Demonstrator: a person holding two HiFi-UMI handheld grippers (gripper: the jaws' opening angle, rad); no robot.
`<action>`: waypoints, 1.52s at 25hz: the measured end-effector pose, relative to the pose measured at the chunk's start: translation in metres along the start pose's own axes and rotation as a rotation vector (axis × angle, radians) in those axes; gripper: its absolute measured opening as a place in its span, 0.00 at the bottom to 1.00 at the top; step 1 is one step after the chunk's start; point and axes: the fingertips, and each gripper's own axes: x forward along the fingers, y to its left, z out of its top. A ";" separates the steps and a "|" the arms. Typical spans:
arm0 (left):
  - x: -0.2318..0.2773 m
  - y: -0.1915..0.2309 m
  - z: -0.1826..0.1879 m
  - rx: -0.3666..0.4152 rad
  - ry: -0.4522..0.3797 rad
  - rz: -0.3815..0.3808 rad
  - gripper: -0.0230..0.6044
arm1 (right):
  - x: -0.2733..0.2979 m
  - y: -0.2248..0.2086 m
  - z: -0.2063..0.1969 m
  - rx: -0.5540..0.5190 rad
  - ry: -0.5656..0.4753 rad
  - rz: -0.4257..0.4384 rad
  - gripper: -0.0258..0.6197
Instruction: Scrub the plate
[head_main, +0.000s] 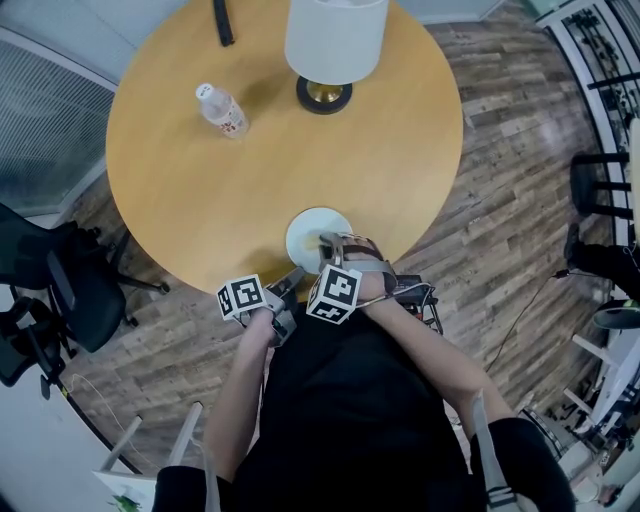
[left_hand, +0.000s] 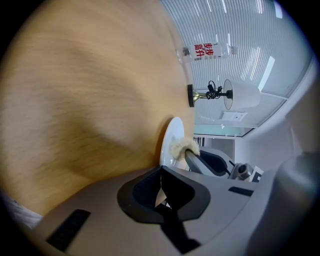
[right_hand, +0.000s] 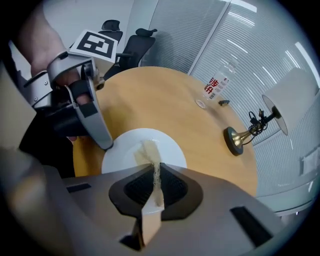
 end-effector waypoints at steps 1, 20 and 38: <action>0.000 0.000 0.001 -0.005 -0.005 0.000 0.06 | -0.002 0.004 0.001 -0.008 -0.003 0.002 0.09; 0.001 -0.003 0.010 0.010 -0.034 0.019 0.06 | -0.025 0.043 -0.026 0.139 -0.014 0.215 0.09; 0.003 -0.002 0.011 0.013 -0.023 0.013 0.06 | -0.005 -0.041 -0.048 -0.036 0.075 0.014 0.09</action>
